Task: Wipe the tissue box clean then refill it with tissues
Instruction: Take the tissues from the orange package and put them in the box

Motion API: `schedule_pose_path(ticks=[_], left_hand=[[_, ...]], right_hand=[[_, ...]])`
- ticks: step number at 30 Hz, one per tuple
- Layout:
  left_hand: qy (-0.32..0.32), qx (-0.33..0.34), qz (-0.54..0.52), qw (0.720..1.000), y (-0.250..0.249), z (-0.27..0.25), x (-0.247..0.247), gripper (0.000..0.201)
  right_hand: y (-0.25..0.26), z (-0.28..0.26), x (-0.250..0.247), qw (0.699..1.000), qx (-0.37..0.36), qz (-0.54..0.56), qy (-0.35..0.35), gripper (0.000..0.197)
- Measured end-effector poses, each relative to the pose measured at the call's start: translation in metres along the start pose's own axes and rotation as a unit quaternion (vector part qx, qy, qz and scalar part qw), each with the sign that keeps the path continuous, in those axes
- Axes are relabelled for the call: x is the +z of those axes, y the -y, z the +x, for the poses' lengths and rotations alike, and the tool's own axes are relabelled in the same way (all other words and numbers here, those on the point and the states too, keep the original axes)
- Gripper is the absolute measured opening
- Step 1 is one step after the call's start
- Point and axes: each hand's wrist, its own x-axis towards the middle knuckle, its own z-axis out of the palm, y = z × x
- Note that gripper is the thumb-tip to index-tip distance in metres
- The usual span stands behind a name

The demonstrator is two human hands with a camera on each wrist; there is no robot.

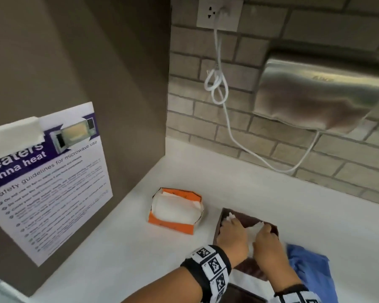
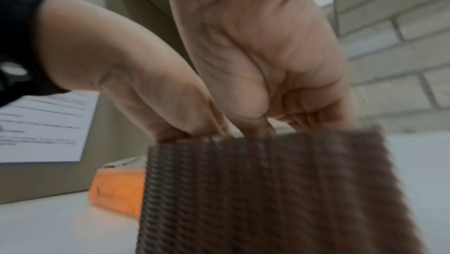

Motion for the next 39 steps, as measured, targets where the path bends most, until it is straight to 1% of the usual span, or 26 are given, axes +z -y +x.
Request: schedule_pose_path(ticks=[2, 3, 4, 5, 6, 7, 8, 9, 10, 12, 13, 15, 16, 17, 19, 21, 22, 23, 24, 26, 28, 29, 32, 34, 37, 39], left_hand=[[-0.006, 0.024, 0.048, 0.999, -0.004, -0.001, -0.004, 0.057], [-0.014, 0.052, 0.078, 0.996, -0.004, -0.003, -0.006, 0.059], [-0.021, 0.076, 0.105, 0.991, -0.004, -0.007, -0.01, 0.058], [-0.027, 0.104, 0.133, 0.985, -0.002, -0.006, -0.01, 0.053], [-0.019, 0.126, 0.15, 0.98, 0.001, -0.007, -0.01, 0.046], [0.002, 0.141, 0.156, 0.978, 0.004, -0.007, -0.011, 0.039], [0.011, 0.156, 0.148, 0.977, 0.008, -0.007, -0.011, 0.033], [0.004, 0.168, 0.11, 0.98, 0.013, -0.006, -0.012, 0.029], [-0.005, 0.178, 0.054, 0.983, 0.018, -0.006, -0.013, 0.028], [-0.039, 0.19, -0.078, 0.978, 0.029, -0.01, -0.027, 0.033], [-0.065, 0.188, -0.136, 0.971, 0.037, -0.012, -0.035, 0.035], [-0.127, 0.167, -0.19, 0.959, 0.061, -0.01, -0.056, 0.034], [-0.151, 0.152, -0.189, 0.958, 0.075, -0.007, -0.068, 0.032], [-0.165, 0.132, -0.174, 0.962, 0.089, -0.001, -0.078, 0.028], [-0.167, 0.066, -0.115, 0.977, 0.117, 0.011, -0.096, 0.021], [-0.136, -0.031, -0.058, 0.989, 0.14, 0.023, -0.104, 0.029], [-0.121, -0.072, -0.032, 0.99, 0.149, 0.028, -0.104, 0.035], [-0.11, -0.099, 0.001, 0.989, 0.158, 0.033, -0.102, 0.041], [-0.103, -0.11, 0.037, 0.988, 0.166, 0.038, -0.099, 0.045], [-0.102, -0.113, 0.095, 0.984, 0.176, 0.046, -0.09, 0.049], [-0.107, -0.121, 0.125, 0.979, 0.179, 0.052, -0.082, 0.056], [-0.11, -0.127, 0.139, 0.976, 0.178, 0.055, -0.08, 0.06], [-0.112, -0.141, 0.148, 0.972, 0.177, 0.06, -0.078, 0.069], [-0.118, -0.127, 0.132, 0.976, 0.183, 0.065, -0.081, 0.074], [-0.12, -0.099, 0.084, 0.984, 0.195, 0.07, -0.086, 0.067], [-0.102, -0.096, 0.066, 0.988, 0.199, 0.071, -0.088, 0.063]], right_hand=[[-0.002, -0.005, -0.006, 0.997, -0.032, -0.055, -0.052, 0.064], [-0.003, -0.006, -0.01, 0.993, -0.052, -0.076, -0.079, 0.066], [-0.004, -0.007, -0.014, 0.989, -0.073, -0.089, -0.091, 0.063], [-0.005, -0.007, -0.015, 0.989, -0.09, -0.085, -0.077, 0.055], [-0.005, -0.006, -0.015, 0.991, -0.101, -0.067, -0.06, 0.047], [-0.007, -0.003, -0.011, 0.993, -0.1, -0.061, -0.03, 0.041], [-0.007, 0.0, -0.006, 0.992, -0.096, -0.075, 0.022, 0.04], [-0.007, -0.001, -0.003, 0.99, -0.092, -0.083, 0.065, 0.042], [-0.006, 0.0, -0.002, 0.988, -0.093, -0.096, 0.076, 0.043], [-0.004, -0.002, -0.011, 0.989, -0.102, -0.094, 0.045, 0.041], [0.004, -0.005, -0.017, 0.993, -0.104, -0.054, 0.017, 0.039], [0.029, -0.01, -0.027, 0.985, -0.154, 0.05, -0.055, 0.037], [0.047, -0.011, -0.029, 0.974, -0.191, 0.1, -0.077, 0.035], [0.067, -0.011, -0.029, 0.963, -0.229, 0.127, -0.071, 0.032], [0.11, -0.007, -0.017, 0.947, -0.291, 0.129, -0.033, 0.027], [0.146, 0.0, 0.003, 0.938, -0.324, 0.122, 0.033, 0.026], [0.159, 0.003, 0.014, 0.937, -0.325, 0.11, 0.058, 0.027], [0.168, 0.007, 0.024, 0.944, -0.31, 0.082, 0.078, 0.029], [0.172, 0.01, 0.034, 0.952, -0.29, 0.047, 0.085, 0.034], [0.175, 0.015, 0.048, 0.967, -0.245, 0.0, 0.074, 0.047], [0.177, 0.018, 0.052, 0.972, -0.226, 0.029, 0.057, 0.063], [0.177, 0.019, 0.053, 0.972, -0.225, 0.045, 0.058, 0.066], [0.172, 0.024, 0.051, 0.972, -0.224, 0.041, 0.06, 0.061], [0.169, 0.029, 0.051, 0.973, -0.223, 0.045, 0.044, 0.057], [0.166, 0.035, 0.054, 0.972, -0.222, 0.065, 0.05, 0.055], [0.166, 0.036, 0.054, 0.971, -0.222, 0.067, 0.051, 0.053]])
